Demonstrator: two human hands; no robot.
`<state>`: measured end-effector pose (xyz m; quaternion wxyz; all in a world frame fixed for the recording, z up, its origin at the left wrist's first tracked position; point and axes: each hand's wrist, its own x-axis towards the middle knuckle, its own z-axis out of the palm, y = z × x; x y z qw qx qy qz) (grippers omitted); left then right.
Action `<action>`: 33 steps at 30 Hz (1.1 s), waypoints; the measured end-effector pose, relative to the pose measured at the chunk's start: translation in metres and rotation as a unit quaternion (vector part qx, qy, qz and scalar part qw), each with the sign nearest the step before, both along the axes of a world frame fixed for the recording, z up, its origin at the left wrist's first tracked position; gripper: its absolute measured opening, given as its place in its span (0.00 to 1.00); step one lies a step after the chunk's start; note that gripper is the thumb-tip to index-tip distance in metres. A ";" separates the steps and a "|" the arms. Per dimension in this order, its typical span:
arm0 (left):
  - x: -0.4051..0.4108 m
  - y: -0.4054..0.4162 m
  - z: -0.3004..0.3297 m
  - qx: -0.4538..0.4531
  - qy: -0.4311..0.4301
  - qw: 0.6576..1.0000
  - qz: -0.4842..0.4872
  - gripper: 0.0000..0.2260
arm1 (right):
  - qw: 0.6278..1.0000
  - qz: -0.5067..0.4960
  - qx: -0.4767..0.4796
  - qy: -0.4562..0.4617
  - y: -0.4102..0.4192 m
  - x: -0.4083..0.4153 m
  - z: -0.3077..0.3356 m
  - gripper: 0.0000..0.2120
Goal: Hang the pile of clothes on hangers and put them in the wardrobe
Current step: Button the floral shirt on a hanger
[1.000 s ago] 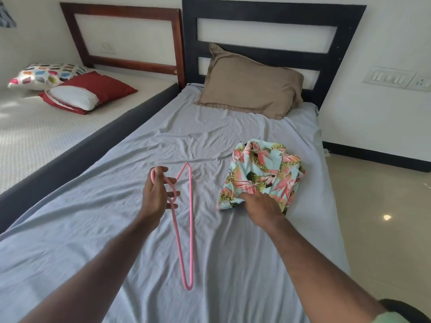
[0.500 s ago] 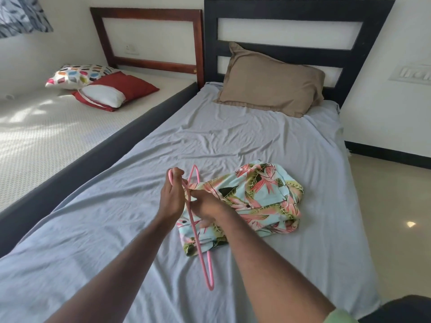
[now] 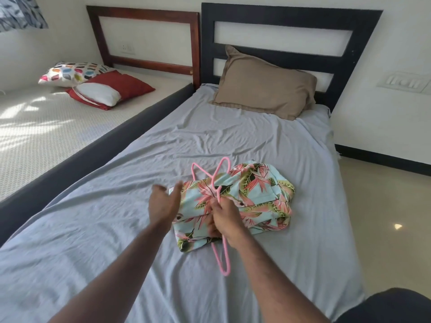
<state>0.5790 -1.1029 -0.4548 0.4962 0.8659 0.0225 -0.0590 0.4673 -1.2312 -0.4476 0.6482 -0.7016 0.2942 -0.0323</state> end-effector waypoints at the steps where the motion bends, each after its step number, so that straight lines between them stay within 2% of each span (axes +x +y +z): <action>1: 0.003 0.009 -0.009 0.053 0.059 0.997 0.009 0.26 | 1.000 -0.012 -0.024 0.002 -0.005 -0.002 -0.001 0.10; 3: 0.005 0.018 -0.020 0.101 0.141 0.984 -0.030 0.22 | 0.998 -0.029 -0.060 -0.005 -0.013 -0.003 0.000 0.13; 7: 0.010 0.009 -0.025 0.103 0.178 0.976 -0.066 0.16 | 0.990 -0.058 -0.130 -0.003 -0.024 -0.001 0.004 0.16; 12: 0.019 0.011 -0.033 0.079 0.193 0.977 -0.038 0.15 | 0.972 -0.086 -0.220 0.011 -0.053 0.000 0.010 0.17; 19: 0.015 0.020 -0.031 0.054 0.191 0.978 -0.058 0.12 | 0.943 -0.119 -0.309 0.030 -0.093 -0.006 0.015 0.17; 28: 0.014 0.021 -0.029 0.060 0.185 0.978 -0.075 0.13 | 0.930 -0.137 -0.340 0.039 -0.116 0.000 0.022 0.18; 33: 0.016 0.021 -0.030 0.051 0.182 0.979 -0.079 0.14 | 0.939 -0.119 -0.321 0.033 -0.119 0.003 0.022 0.18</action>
